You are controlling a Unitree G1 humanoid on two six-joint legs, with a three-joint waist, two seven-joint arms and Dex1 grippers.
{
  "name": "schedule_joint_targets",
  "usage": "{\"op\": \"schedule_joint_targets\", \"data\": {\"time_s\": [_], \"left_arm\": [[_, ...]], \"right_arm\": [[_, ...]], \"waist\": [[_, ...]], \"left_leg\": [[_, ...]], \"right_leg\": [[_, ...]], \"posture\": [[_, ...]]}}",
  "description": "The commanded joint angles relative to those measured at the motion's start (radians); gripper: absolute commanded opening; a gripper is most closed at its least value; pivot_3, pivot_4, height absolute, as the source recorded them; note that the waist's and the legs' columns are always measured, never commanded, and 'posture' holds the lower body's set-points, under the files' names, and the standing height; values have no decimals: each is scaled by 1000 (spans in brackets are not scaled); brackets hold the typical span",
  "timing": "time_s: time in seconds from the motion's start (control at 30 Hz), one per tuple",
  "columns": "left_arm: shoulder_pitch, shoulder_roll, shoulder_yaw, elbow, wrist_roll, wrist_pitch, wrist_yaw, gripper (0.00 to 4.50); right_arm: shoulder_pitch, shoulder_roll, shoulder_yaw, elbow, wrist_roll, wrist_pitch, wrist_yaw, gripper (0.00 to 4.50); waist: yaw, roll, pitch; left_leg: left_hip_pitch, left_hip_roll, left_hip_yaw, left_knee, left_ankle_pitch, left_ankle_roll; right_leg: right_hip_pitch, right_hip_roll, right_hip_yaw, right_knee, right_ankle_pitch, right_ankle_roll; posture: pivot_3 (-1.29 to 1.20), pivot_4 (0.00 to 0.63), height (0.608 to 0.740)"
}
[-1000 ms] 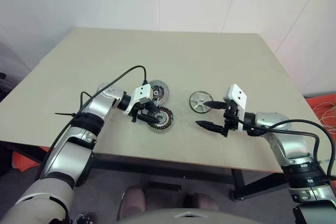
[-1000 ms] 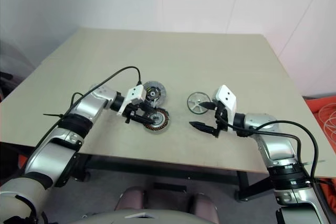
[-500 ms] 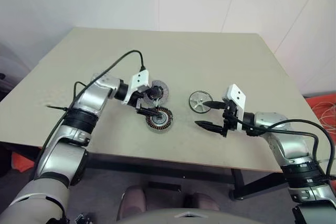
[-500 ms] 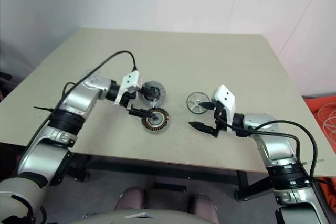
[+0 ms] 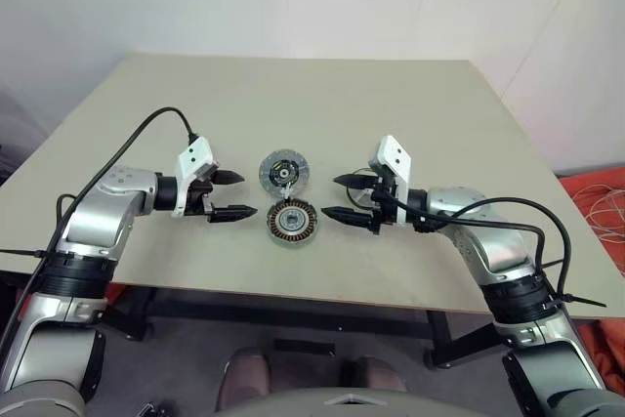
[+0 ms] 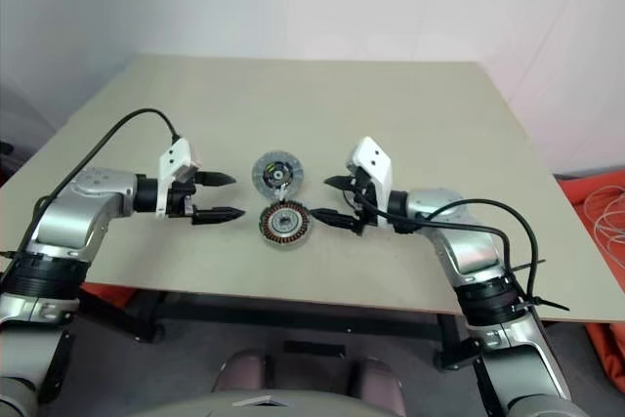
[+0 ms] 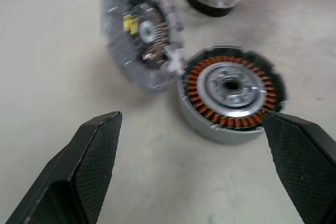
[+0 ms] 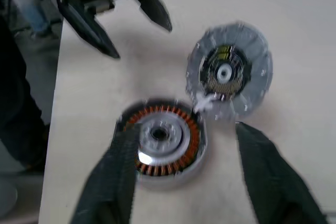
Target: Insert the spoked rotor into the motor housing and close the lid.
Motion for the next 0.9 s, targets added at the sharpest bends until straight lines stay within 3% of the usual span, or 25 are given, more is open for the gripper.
{"op": "schedule_joint_targets", "data": {"time_s": [0.03,0.3,0.67,0.9], "left_arm": [[24,13,61,-44,-32,6,59,4500],[138,-20,118,-15,-23,-137,174,4500],[135,-37,98,-3,-43,-157,202,4500],[141,-43,92,-10,-46,-158,216,4500]], "right_arm": [[-54,15,28,54,-30,-29,3,1860],[-150,111,79,293,-90,-133,30,50],[-202,159,141,405,-115,-194,194,50],[-207,182,163,474,-165,-226,200,50]], "waist": [[1,0,0],[-7,-1,0],[-10,-1,0],[-11,-1,0]], "left_leg": [[0,0,0,0,0,0],[-1,0,0,0,0,0],[-1,0,-1,0,0,0],[-1,0,0,0,0,0]], "right_leg": [[0,0,0,0,0,0],[-1,0,0,0,0,0],[0,0,0,0,0,-1],[0,0,0,0,0,-1]], "posture": [[0,0,740],[0,0,740],[0,0,740],[0,0,740]]}}
